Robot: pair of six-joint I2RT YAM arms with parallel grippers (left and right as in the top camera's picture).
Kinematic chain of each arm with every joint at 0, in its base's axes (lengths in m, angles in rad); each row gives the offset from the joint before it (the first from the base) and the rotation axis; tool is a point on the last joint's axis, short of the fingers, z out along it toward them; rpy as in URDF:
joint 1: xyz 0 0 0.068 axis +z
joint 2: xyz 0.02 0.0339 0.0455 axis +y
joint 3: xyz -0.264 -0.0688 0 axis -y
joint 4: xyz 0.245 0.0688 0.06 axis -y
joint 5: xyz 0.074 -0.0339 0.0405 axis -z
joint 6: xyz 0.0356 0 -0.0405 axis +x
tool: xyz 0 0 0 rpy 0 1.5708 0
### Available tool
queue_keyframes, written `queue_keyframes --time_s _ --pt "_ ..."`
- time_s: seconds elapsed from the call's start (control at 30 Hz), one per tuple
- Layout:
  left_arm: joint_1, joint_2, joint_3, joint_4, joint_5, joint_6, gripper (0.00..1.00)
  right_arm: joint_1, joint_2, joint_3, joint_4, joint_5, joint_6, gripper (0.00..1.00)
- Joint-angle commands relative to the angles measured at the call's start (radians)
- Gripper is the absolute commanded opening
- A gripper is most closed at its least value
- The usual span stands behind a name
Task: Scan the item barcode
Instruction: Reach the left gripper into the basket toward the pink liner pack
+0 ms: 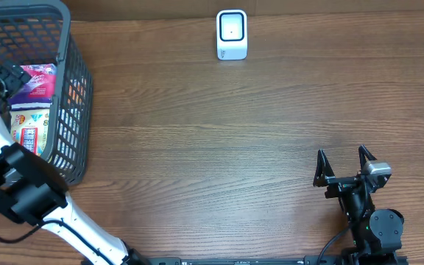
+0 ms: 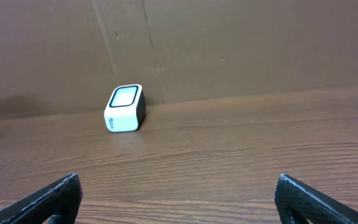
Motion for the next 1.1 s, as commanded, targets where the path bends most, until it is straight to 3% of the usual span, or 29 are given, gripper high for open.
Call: queue_keyframes --time_s 0.0,0.47,0.5,0.57,0.63,0.67,0.73,0.77,0.8,0.87,0.9,1.07 --pt "-0.022 0.062 0.019 0.014 -0.013 -0.061 1.0 0.005 -0.009 -0.01 0.006 0.01 0.001 1.0" --pt "-0.058 0.168 0.019 0.072 -0.017 -0.101 0.98 0.005 -0.009 -0.01 0.006 0.01 0.001 1.0" --pt "-0.058 0.168 0.019 0.074 -0.018 -0.101 0.94 0.005 -0.009 -0.01 0.006 0.01 0.001 1.0" --pt "-0.058 0.168 0.019 0.08 -0.017 -0.101 0.76 0.005 -0.009 -0.01 0.006 0.01 0.001 1.0" --pt "-0.058 0.169 0.019 0.081 -0.017 -0.108 0.44 0.005 -0.009 -0.01 0.006 0.01 0.001 1.0" --pt "-0.058 0.169 0.019 0.083 -0.017 -0.109 0.37 0.005 -0.009 -0.01 0.006 0.01 0.001 1.0" --pt "-0.058 0.169 0.019 0.083 -0.018 -0.108 0.33 0.005 -0.009 -0.01 0.006 0.01 0.001 1.0" --pt "-0.058 0.169 0.018 0.082 -0.018 -0.108 0.35 0.005 -0.009 -0.01 0.006 0.01 0.001 1.0" --pt "-0.058 0.169 0.017 0.08 -0.018 -0.108 0.47 0.005 -0.009 -0.01 0.006 0.01 0.001 1.0" --pt "-0.058 0.169 0.013 0.064 -0.019 -0.117 0.87 0.005 -0.009 -0.01 0.006 0.01 0.001 1.0" --pt "-0.058 0.169 0.011 0.059 -0.022 -0.127 1.0 0.005 -0.009 -0.01 0.006 0.01 0.001 1.0" --pt "-0.058 0.169 -0.055 0.123 -0.012 -0.195 1.0 0.005 -0.009 -0.01 0.006 0.01 0.001 1.0"
